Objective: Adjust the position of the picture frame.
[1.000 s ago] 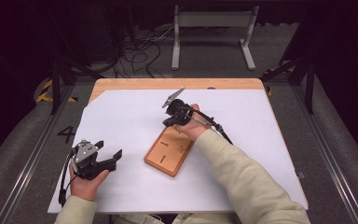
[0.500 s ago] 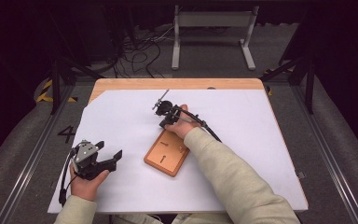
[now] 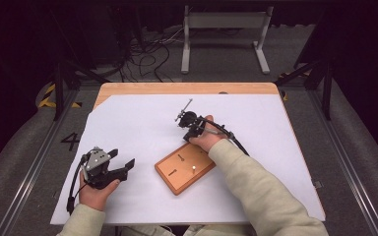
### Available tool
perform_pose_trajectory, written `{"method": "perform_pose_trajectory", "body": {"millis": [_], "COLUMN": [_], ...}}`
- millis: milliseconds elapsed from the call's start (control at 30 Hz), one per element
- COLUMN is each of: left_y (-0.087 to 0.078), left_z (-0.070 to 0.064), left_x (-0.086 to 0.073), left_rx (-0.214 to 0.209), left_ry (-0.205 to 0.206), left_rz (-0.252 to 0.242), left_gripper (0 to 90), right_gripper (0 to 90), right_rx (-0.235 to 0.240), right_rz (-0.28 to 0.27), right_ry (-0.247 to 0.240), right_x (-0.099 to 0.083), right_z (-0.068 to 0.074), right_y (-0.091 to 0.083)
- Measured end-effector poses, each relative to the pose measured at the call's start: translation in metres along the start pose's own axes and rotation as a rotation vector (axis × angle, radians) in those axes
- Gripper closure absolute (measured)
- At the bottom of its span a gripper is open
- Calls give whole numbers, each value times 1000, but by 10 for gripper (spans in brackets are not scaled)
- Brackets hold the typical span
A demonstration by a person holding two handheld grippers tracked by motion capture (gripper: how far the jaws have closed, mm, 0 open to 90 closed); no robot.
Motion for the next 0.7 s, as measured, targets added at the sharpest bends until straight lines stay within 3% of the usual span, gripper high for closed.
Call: {"method": "perform_pose_trajectory", "body": {"millis": [100,167,333,467,533,600,633,667,700], "left_y": [1,2,5,6,5,4,5,5,5], "left_z": [-2,-1,-1,-2,-5,-8,-9,-9,-12], "left_x": [1,2,3,4,5,7,8,8,8], "left_rx": [-16,-56,-107,-129,-148,-178,-192,-192,-218], "left_ry": [5,5,-4,6,12,41,47,47,41], "left_rz": [2,23,53,64,62,62,61,61,73], "left_gripper": [330,401,489,548,643,794,856,897,897], "right_gripper": [900,900,900,900,900,900,900,900,900], "right_rx": [2,-4,-23,-1,-17,-59,-53,-53,-52], "right_rz": [-1,10,18,17,-18,-79,-115,-115,-140], "right_ry": [-1,4,-9,-2,7,15,22,22,23], "right_x": [-10,-22,-36,-45,-50,-56,-59,-59,-62], "right_z": [2,8,17,20,22,22,23,23,23], "right_y": [-4,-9,-16,-20,-22,-29,-34,-34,-39]}}
Point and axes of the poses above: each handheld gripper's, and its own axes: y roughly forward along the jaws, x roughly out of its top, z roughly to its left, the point moved 1 cm from there along y, roughly forward along the jaws, and after that the axes turned 1 degree about -x, right-handed, at the moved point
